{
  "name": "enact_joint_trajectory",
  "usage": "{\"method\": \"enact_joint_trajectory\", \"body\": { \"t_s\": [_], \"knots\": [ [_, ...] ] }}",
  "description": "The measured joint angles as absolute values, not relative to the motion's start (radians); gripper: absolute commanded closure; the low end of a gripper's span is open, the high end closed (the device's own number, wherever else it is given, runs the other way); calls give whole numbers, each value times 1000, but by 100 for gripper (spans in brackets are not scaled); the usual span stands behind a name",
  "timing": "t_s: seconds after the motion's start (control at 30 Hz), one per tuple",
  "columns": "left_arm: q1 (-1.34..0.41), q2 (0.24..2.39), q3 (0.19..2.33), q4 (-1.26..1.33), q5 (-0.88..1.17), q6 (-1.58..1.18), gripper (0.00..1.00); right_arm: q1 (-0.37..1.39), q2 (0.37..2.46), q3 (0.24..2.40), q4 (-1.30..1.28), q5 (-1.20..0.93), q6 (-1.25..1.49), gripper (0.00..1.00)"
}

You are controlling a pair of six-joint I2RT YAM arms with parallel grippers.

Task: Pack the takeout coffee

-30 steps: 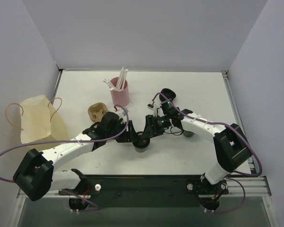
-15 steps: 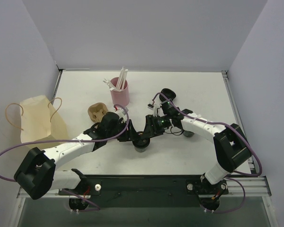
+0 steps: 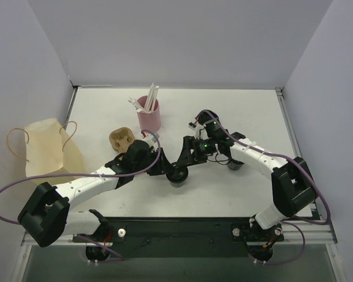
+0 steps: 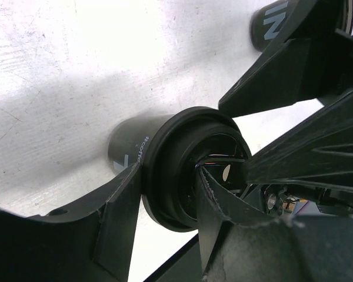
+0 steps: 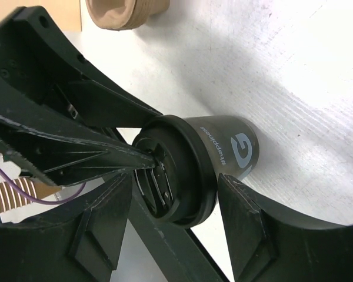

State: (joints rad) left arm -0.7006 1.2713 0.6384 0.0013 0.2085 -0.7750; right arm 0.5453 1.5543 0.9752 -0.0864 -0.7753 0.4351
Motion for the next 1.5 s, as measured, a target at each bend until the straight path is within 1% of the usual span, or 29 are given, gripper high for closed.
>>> {"method": "enact_joint_trajectory", "body": {
  "t_s": [0.2, 0.37, 0.7, 0.83, 1.1, 1.3, 1.37, 1.5],
  "knots": [
    [-714, 1274, 636, 15, 186, -784, 51, 517, 1521, 974, -90, -775, 446, 43],
    [-721, 1275, 636, 18, 175, -786, 52, 503, 1457, 936, -91, -774, 460, 50],
    [-726, 1273, 636, 17, 160, -790, 52, 483, 1340, 809, -78, -733, 532, 60],
    [-726, 1273, 636, 17, 160, -790, 52, 478, 1333, 765, -52, -723, 564, 64],
    [-728, 1271, 635, 16, 156, -790, 52, 476, 1341, 721, 39, -725, 618, 67],
    [-731, 1271, 635, 17, 152, -791, 52, 471, 1380, 691, 111, -743, 651, 71],
    [-733, 1271, 634, 18, 150, -793, 53, 466, 1388, 681, 128, -755, 661, 74],
    [-738, 1276, 633, 24, 139, -801, 57, 464, 1387, 658, 177, -767, 677, 79]
  ]
}}
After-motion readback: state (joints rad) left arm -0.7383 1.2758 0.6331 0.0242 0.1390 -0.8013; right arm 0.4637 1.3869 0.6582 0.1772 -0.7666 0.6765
